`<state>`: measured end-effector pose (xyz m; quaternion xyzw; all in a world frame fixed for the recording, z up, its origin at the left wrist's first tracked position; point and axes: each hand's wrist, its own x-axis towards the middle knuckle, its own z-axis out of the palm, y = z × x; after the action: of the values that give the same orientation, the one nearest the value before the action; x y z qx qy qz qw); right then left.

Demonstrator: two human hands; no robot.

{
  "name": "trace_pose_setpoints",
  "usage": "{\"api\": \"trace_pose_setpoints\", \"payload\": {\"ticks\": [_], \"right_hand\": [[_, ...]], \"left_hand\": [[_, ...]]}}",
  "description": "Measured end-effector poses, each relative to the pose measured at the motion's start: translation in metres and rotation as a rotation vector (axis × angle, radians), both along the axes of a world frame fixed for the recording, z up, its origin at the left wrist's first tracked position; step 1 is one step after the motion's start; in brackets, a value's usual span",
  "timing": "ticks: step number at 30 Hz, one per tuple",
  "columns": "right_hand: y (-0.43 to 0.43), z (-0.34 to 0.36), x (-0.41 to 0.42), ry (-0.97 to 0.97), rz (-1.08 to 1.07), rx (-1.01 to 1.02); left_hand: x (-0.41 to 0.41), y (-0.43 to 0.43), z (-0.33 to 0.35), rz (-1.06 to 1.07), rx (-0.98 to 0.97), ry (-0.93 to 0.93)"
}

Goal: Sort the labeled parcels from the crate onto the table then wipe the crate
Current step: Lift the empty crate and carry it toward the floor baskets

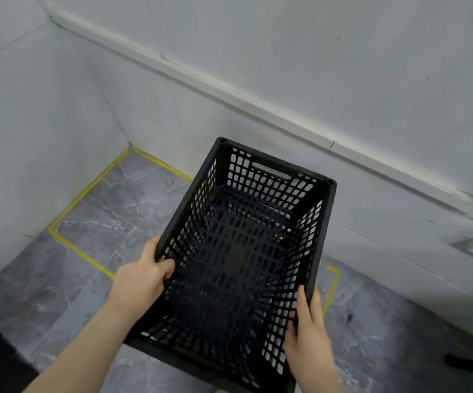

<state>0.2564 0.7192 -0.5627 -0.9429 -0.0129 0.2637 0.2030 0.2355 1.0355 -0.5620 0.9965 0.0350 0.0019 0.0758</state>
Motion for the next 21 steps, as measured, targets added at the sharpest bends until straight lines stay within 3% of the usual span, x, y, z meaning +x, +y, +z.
{"api": "trace_pose_setpoints", "payload": {"ticks": [5,21], "right_hand": [[0.019,-0.014,-0.006,-0.009,-0.022,-0.031],[0.024,-0.009,-0.021,0.070,-0.042,0.013]], "left_hand": [[0.006,0.011,-0.014,0.002,-0.030,-0.001],[-0.004,0.006,-0.009,0.157,-0.096,0.239]]}}
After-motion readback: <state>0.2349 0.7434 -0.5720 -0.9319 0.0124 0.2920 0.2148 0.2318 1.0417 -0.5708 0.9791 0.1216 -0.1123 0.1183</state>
